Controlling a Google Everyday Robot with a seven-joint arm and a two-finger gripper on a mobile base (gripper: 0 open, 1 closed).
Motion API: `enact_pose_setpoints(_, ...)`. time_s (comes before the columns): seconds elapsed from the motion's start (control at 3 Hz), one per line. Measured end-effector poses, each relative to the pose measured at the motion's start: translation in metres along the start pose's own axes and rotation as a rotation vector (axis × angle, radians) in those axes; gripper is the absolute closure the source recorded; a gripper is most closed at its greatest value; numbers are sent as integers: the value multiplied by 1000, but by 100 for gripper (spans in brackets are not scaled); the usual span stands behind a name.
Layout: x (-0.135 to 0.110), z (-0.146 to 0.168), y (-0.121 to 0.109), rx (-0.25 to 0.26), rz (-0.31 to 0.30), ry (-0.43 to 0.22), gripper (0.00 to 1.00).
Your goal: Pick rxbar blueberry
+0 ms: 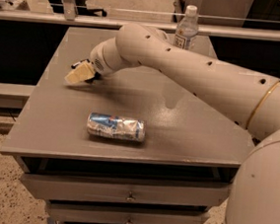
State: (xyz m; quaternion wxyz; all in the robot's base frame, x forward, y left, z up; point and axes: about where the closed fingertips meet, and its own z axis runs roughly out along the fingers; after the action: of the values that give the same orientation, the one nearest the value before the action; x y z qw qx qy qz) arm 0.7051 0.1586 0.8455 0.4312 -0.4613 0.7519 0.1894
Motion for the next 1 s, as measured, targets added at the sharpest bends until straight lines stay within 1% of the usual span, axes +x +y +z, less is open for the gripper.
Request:
enact_pose_setpoints(0.67, 11, 6, 0, 1, 28, 13, 65)
enact_pose_setpoints(1.0, 10, 3, 0, -8, 43, 10, 88)
